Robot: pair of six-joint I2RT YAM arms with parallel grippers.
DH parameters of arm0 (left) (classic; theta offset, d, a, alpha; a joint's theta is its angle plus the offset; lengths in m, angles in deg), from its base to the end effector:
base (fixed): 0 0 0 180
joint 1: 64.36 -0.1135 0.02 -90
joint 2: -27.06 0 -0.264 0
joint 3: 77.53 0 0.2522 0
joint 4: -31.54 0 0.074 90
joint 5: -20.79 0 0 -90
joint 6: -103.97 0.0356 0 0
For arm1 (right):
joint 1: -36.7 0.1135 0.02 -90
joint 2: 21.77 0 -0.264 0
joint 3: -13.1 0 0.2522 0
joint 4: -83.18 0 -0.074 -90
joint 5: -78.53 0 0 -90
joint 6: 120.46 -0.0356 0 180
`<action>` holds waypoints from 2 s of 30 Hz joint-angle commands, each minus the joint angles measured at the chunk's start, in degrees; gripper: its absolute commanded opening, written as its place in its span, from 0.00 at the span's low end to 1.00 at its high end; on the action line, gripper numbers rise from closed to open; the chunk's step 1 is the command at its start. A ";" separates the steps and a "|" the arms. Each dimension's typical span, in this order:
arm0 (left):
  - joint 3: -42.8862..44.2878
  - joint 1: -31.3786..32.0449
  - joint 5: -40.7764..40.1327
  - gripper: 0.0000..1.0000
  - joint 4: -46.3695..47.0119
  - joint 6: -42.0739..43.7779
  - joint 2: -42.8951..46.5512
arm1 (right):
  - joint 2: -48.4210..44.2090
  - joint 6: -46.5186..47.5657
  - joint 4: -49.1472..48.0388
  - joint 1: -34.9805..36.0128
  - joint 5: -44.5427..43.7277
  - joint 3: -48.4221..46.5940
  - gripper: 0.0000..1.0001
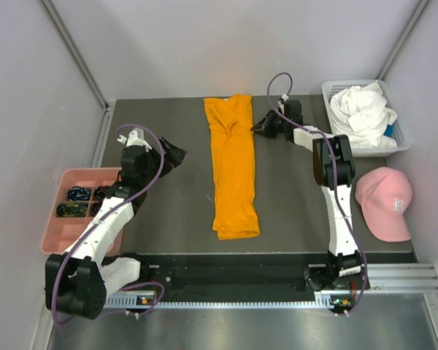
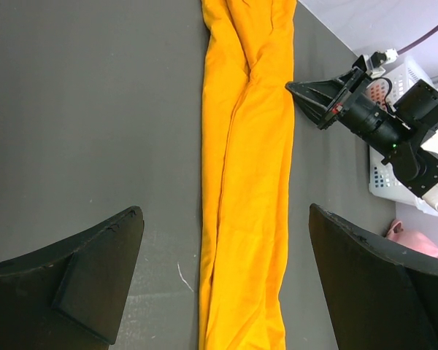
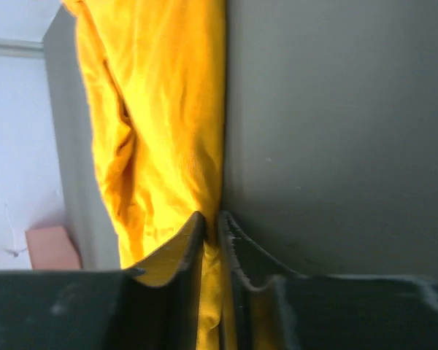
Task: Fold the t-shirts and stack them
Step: Rotate the tshirt 90 degrees
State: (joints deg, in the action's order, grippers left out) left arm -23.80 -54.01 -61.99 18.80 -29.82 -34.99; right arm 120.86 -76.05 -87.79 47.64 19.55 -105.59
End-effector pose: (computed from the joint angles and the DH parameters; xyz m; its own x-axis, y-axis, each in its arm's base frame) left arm 0.2430 -0.0489 0.2709 -0.4584 -0.6142 -0.6424 -0.0327 0.7340 -0.6784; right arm 0.5346 0.1220 0.1145 -0.7933 0.4702 -0.3868 -0.0292 0.6052 0.7956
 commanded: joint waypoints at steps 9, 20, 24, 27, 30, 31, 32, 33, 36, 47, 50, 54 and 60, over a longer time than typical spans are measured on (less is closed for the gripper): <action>-0.15 0.20 -0.72 0.99 1.52 3.09 -0.27 | -7.87 7.69 2.36 -1.18 -5.97 3.05 0.65; 16.01 4.23 -3.88 0.99 5.93 9.35 -24.51 | -33.18 16.49 4.03 -0.13 -8.43 21.49 0.67; 22.86 6.35 -3.53 0.99 9.09 8.37 -33.47 | -42.77 16.75 5.43 0.57 -10.98 31.68 0.67; 30.68 8.81 -4.41 0.99 8.48 9.25 -40.75 | -49.53 16.75 7.88 1.62 -13.70 37.40 0.67; 38.94 11.09 -6.07 0.97 6.55 10.56 -47.87 | -55.25 16.93 9.12 2.77 -16.51 42.23 0.67; 42.44 12.31 -6.60 0.96 6.11 11.09 -49.56 | -56.40 16.93 9.82 3.64 -16.96 43.48 0.67; 44.04 12.85 -6.61 0.94 5.84 11.79 -51.15 | -58.84 16.93 10.26 3.91 -17.40 44.53 0.67; 45.62 13.38 -6.70 0.93 5.06 12.06 -54.21 | -59.91 16.84 10.62 4.44 -18.19 46.72 0.67; 51.95 15.49 -9.93 0.91 3.74 13.46 -59.14 | -64.73 16.84 11.41 5.49 -19.07 51.20 0.67; 64.88 19.18 -19.17 0.84 2.76 20.76 -70.14 | -76.09 16.23 14.57 6.81 -20.48 63.16 0.67; 67.61 19.27 -21.54 0.84 2.59 22.34 -71.55 | -77.85 15.53 14.23 6.81 -20.13 65.97 0.67; 70.15 19.18 -24.09 0.83 2.41 24.19 -72.69 | -78.11 14.47 13.87 6.81 -19.34 68.18 0.68; 70.43 19.18 -25.59 0.75 1.97 26.04 -73.84 | -77.77 14.55 13.43 6.73 -19.16 68.98 0.67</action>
State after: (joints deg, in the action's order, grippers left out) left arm 44.98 -34.82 -84.98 19.70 -6.32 -107.64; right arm 44.19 -61.23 -72.97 53.85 0.23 -36.19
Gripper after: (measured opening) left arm 0.768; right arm 0.674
